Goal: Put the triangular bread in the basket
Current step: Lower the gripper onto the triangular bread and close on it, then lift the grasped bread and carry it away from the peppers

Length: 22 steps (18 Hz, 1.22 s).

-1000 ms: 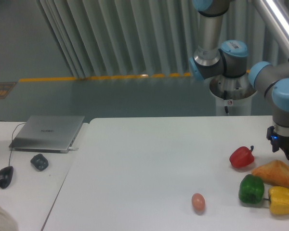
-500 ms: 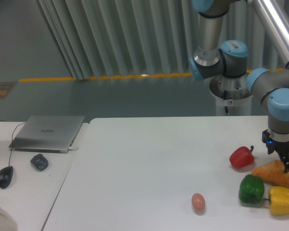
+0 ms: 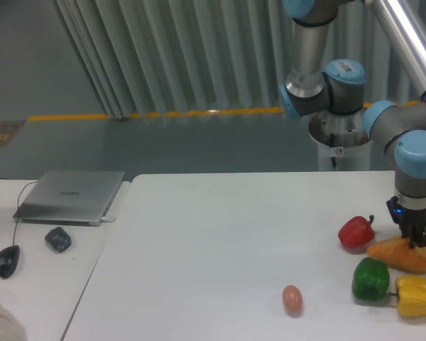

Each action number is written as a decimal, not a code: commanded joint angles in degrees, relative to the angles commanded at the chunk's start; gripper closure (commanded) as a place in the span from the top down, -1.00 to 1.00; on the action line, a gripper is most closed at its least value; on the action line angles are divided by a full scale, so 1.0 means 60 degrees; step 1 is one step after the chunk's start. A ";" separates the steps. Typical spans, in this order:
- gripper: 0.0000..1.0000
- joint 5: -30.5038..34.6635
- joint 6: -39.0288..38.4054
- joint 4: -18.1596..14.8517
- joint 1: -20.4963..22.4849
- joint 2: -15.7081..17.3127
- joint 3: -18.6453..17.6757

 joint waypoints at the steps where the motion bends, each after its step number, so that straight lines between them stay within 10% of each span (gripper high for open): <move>1: -1.00 -0.0029 0.0000 0.0000 0.0015 0.0015 0.0015; 14: -1.00 0.0015 0.0132 -0.1537 0.0468 0.1464 0.0600; 22: -1.00 0.0044 0.2560 -0.2109 0.2268 0.2095 0.1231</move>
